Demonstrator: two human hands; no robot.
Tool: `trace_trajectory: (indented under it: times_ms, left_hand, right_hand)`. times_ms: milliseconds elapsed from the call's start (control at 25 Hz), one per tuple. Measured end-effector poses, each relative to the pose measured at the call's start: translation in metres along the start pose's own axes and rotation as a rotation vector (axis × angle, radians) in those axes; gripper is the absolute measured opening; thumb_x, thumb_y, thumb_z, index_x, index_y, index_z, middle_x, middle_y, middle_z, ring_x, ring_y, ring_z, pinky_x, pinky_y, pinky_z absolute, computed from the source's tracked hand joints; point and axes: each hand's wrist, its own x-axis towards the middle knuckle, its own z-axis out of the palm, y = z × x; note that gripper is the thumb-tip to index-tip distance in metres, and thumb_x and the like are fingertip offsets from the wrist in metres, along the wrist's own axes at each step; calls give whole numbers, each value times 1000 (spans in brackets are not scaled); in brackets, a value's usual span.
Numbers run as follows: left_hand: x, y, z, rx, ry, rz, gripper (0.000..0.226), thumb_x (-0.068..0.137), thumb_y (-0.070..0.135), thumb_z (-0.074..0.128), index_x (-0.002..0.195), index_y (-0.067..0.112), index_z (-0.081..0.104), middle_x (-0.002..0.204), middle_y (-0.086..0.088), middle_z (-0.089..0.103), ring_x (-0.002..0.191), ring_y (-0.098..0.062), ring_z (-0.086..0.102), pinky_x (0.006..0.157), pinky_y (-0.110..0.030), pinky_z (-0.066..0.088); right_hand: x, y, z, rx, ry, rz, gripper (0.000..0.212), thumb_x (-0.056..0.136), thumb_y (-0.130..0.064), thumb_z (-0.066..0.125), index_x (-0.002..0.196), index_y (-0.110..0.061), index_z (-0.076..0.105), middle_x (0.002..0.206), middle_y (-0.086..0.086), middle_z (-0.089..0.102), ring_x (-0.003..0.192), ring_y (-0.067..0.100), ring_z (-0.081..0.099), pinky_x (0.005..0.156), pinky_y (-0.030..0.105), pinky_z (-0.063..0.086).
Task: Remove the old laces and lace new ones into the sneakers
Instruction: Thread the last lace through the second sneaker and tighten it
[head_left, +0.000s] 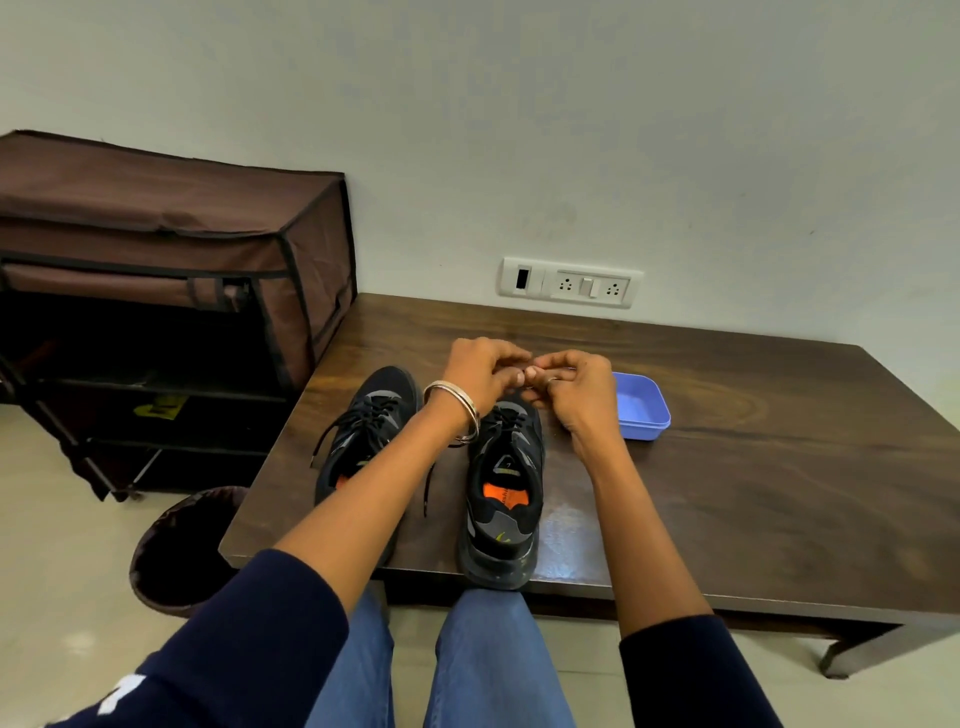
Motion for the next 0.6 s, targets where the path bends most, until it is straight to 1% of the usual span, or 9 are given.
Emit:
trace_trajectory:
  times_ms: [40, 80, 160, 240, 320, 360, 440, 520, 600]
  left_hand:
    - [-1, -2, 2, -39, 30, -55, 19, 86, 4, 66, 104, 7, 73, 84, -5, 71, 68, -7, 62, 69, -15, 53]
    - [-3, -3, 5, -49, 48, -97, 13, 85, 6, 68, 97, 7, 75, 78, -4, 69, 64, -8, 61, 67, -19, 54]
    - [-7, -10, 12, 33, 62, -146, 8, 83, 14, 71, 87, 11, 77, 78, -1, 71, 73, -10, 62, 76, -20, 49]
    - [-14, -20, 21, 63, 44, -244, 8, 82, 16, 70, 83, 11, 76, 81, -2, 72, 78, -9, 62, 76, -17, 44]
    - [-21, -28, 32, 91, 5, -325, 10, 81, 15, 69, 78, 8, 75, 76, -4, 70, 75, -9, 60, 75, -20, 47]
    - [-24, -30, 37, 110, -12, -354, 12, 81, 13, 68, 73, 7, 74, 71, -3, 67, 74, -9, 59, 76, -23, 49]
    - [-28, -29, 46, 136, -8, -418, 23, 80, 11, 66, 58, 11, 64, 56, 3, 55, 69, -12, 57, 69, -28, 49]
    - [-27, -27, 52, 171, 36, -500, 33, 79, 12, 65, 48, 17, 54, 49, 6, 44, 63, -16, 54, 59, -27, 44]
    - [-27, -24, 60, 184, 48, -561, 35, 77, 13, 63, 44, 16, 50, 46, 5, 41, 60, -19, 51, 56, -26, 42]
  right_hand:
    - [-1, -1, 0, 38, 49, 28, 4, 86, -5, 70, 85, -2, 68, 77, 15, 73, 67, 23, 71, 64, 32, 59]
    - [-1, 3, -1, 55, 81, 52, 7, 85, -6, 72, 83, -1, 68, 77, 15, 73, 67, 23, 71, 64, 32, 59]
    - [-3, 14, -1, -1, 81, 96, 5, 82, -5, 73, 82, -3, 69, 81, 16, 73, 70, 22, 69, 63, 29, 56]
    - [-7, 30, -1, -184, -19, 162, 17, 76, -7, 80, 89, -6, 70, 89, 12, 72, 82, 22, 68, 65, 26, 53]
    - [-13, 47, 3, -460, -213, 222, 44, 70, -17, 85, 108, -5, 67, 104, 9, 68, 98, 23, 64, 76, 27, 50]
    - [-16, 54, 8, -601, -270, 209, 52, 70, -22, 86, 114, -4, 64, 110, 10, 66, 104, 26, 62, 82, 31, 50]
    - [-21, 67, 16, -791, -236, 115, 45, 74, -26, 80, 112, -6, 66, 112, 13, 65, 105, 30, 61, 87, 39, 52]
    - [-26, 70, 19, -853, -128, 43, 30, 80, -22, 69, 108, -11, 68, 109, 13, 65, 104, 31, 60, 83, 37, 51]
    - [-27, 70, 17, -832, -74, 34, 28, 85, -21, 62, 112, -13, 68, 111, 12, 66, 105, 30, 59, 84, 36, 48]
